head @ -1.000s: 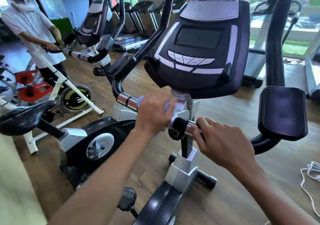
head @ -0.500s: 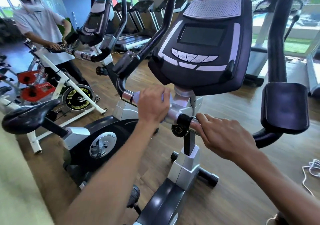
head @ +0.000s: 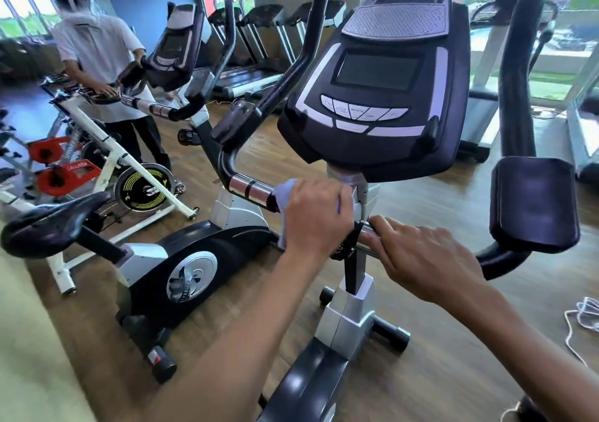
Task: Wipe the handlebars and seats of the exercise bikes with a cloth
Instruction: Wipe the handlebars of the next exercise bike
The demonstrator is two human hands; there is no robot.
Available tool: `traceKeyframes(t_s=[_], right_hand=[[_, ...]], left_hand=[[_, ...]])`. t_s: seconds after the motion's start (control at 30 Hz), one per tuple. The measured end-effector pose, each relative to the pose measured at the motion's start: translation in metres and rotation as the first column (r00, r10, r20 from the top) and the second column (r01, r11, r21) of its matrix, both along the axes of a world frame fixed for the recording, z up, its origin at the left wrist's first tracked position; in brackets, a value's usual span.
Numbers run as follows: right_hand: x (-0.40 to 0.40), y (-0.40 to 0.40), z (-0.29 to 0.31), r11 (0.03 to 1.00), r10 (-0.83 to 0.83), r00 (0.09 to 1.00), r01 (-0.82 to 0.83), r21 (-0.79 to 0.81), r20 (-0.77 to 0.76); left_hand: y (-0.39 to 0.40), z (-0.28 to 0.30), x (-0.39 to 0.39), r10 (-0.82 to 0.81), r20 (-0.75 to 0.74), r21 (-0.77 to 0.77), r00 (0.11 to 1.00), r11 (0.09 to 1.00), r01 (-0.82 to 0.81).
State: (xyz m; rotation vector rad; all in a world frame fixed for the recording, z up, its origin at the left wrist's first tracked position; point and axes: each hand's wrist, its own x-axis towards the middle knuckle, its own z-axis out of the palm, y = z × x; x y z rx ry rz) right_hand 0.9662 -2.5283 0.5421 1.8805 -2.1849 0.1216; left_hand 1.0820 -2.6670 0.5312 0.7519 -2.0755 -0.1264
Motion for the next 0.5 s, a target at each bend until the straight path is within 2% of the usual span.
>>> traceKeyframes(t_s=[0.07,0.13,0.2,0.27,0.33,0.43,0.5], right_hand=[[0.0,0.0,0.0,1.0,0.004,1.0,-0.005,-0.007,-0.018],[0.001,0.001,0.001,1.0,0.008,1.0,-0.008,0.001,-0.016],[0.001,0.001,0.003,1.0,-0.001,1.0,0.001,0.0,-0.013],[0.002,0.001,0.005,1.0,-0.009,1.0,0.009,0.013,-0.012],[0.004,-0.001,0.006,0.999,-0.02,1.0,0.021,0.03,-0.02],[0.004,-0.001,0.005,1.0,-0.025,0.999,0.026,0.017,-0.031],[0.003,-0.001,0.004,0.999,-0.027,0.999,0.027,0.018,-0.037]], left_hand=[[0.001,-0.011,0.016,-0.185,-0.025,-0.099,0.982,0.978,0.182],[-0.024,-0.008,0.024,-0.239,0.0,-0.146,0.971,0.961,0.236],[-0.055,0.004,0.022,-0.09,-0.052,0.004,0.995,0.996,0.091],[-0.064,0.011,0.017,0.1,-0.093,0.153,0.991,0.985,-0.085],[-0.042,0.0,0.007,0.134,-0.098,0.133,0.986,0.984,-0.121],[0.003,-0.019,0.006,-0.049,-0.109,0.0,0.993,0.999,0.049],[-0.008,-0.015,0.013,-0.146,-0.071,-0.075,0.987,0.987,0.141]])
